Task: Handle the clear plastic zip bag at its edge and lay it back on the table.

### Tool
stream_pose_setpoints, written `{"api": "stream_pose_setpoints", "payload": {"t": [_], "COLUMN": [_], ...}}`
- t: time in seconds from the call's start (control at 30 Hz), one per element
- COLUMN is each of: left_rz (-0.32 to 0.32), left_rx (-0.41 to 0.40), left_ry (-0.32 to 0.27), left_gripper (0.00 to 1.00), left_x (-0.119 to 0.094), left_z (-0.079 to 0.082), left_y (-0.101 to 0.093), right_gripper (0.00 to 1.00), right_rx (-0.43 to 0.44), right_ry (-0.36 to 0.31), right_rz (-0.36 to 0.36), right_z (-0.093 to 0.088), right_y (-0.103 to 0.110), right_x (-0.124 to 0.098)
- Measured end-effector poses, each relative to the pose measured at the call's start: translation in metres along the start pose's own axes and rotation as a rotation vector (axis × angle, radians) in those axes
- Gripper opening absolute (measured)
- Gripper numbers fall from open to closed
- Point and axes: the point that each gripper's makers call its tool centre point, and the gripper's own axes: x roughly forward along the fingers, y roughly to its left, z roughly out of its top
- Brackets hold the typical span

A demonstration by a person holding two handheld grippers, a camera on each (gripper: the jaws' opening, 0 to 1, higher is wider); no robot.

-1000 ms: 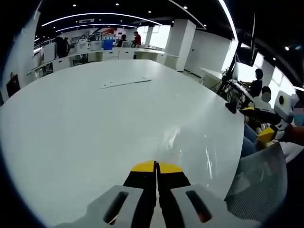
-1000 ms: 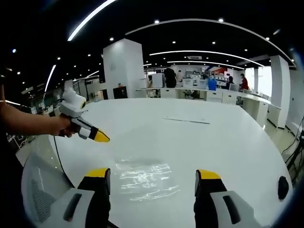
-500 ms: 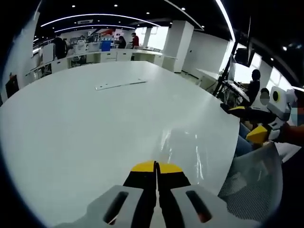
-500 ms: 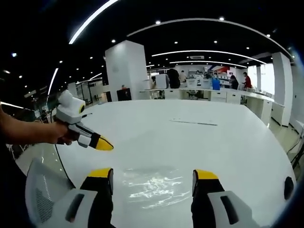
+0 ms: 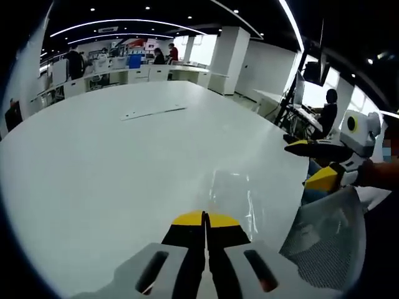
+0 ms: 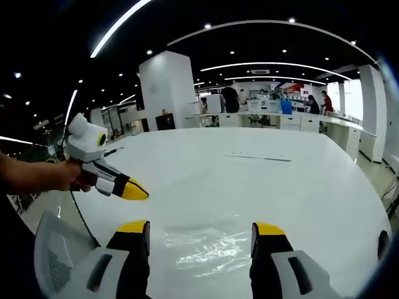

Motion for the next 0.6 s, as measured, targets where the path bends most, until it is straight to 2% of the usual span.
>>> {"api": "stream_pose_setpoints", "payload": {"t": [0.6], "left_rz": [-0.031], "left_rx": [0.002], "left_ry": [-0.007], "left_gripper": [0.00], "left_x": [-0.003], "left_z": [0.004], "left_y": [-0.022], "right_gripper": [0.57], "right_rx": [0.074], "right_ry": [0.010], "right_rz": [0.012], "right_z": [0.001], "right_y": [0.009], "right_x": [0.010]}}
